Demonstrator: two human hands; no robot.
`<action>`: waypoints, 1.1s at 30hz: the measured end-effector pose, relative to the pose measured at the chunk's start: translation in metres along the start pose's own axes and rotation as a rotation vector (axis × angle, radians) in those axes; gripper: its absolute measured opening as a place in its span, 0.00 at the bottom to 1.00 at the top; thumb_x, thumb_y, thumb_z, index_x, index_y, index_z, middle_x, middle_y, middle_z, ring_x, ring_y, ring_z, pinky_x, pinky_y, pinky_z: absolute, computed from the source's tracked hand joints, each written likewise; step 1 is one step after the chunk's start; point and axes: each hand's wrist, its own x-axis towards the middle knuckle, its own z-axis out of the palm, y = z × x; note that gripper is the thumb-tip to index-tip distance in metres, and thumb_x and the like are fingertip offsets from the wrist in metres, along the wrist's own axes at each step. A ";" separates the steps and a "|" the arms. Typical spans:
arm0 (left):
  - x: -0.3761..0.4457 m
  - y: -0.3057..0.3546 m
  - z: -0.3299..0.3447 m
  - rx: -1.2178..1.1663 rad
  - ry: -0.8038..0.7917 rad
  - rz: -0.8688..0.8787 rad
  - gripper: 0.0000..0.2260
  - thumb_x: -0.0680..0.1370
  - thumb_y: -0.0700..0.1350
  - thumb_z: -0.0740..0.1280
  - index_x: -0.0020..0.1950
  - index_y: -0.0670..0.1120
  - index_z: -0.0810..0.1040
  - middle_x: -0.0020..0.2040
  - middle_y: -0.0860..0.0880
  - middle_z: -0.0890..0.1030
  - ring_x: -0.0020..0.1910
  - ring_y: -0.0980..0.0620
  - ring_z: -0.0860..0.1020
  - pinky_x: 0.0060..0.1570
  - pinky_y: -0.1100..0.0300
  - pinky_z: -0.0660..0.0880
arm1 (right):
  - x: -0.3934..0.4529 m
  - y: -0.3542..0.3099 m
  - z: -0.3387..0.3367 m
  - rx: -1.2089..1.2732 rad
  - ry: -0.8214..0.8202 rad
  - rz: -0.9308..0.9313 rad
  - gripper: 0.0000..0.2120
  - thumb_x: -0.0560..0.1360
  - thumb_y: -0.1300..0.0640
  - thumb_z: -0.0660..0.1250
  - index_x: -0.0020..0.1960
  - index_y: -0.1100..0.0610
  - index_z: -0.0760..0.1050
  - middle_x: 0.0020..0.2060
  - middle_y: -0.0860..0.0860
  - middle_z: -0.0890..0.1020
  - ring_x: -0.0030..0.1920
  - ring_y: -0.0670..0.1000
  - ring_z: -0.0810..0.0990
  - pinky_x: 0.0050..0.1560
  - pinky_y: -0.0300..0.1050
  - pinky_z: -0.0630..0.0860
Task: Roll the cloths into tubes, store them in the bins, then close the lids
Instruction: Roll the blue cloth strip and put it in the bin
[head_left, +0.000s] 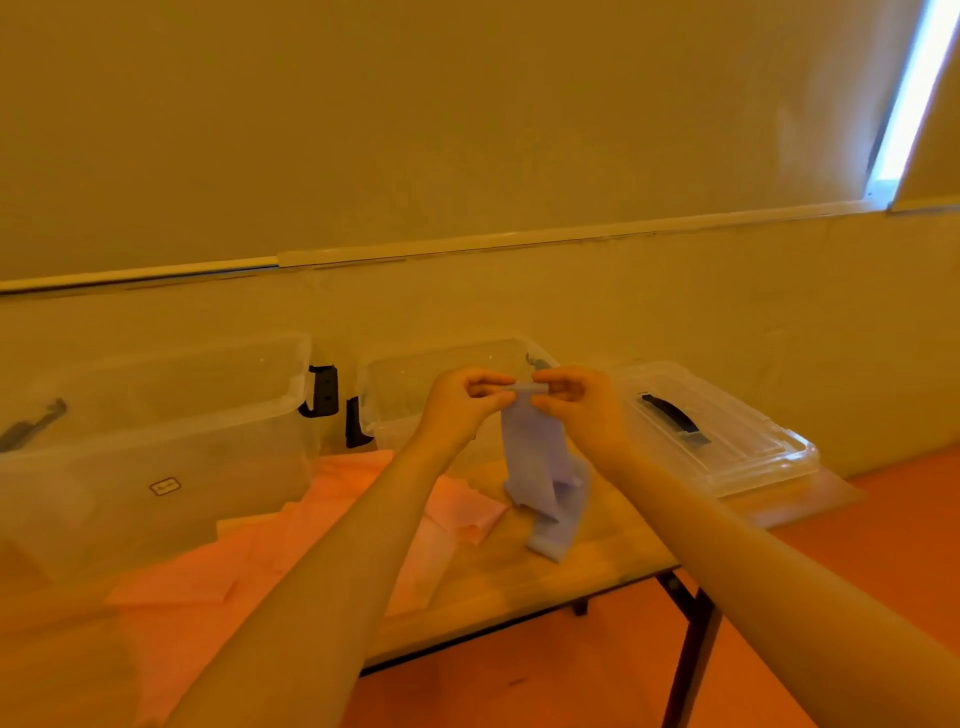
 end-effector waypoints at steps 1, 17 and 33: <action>0.001 0.004 -0.008 0.007 0.017 0.011 0.09 0.74 0.34 0.71 0.54 0.37 0.81 0.37 0.52 0.79 0.32 0.69 0.77 0.37 0.74 0.73 | 0.003 -0.008 0.005 -0.006 -0.003 -0.006 0.13 0.73 0.69 0.69 0.57 0.64 0.78 0.45 0.56 0.79 0.41 0.46 0.77 0.40 0.35 0.75; -0.033 0.049 -0.126 0.082 0.221 0.097 0.08 0.74 0.35 0.71 0.52 0.40 0.81 0.43 0.47 0.81 0.40 0.60 0.78 0.39 0.74 0.74 | 0.007 -0.100 0.088 0.026 -0.109 -0.217 0.09 0.73 0.68 0.70 0.53 0.63 0.81 0.44 0.53 0.79 0.42 0.45 0.77 0.43 0.31 0.76; -0.034 0.060 -0.139 0.168 0.215 0.116 0.06 0.75 0.38 0.71 0.51 0.41 0.83 0.47 0.46 0.83 0.43 0.57 0.79 0.42 0.69 0.76 | 0.003 -0.110 0.092 0.174 -0.159 -0.089 0.05 0.74 0.65 0.70 0.48 0.56 0.81 0.40 0.48 0.81 0.42 0.44 0.79 0.41 0.33 0.75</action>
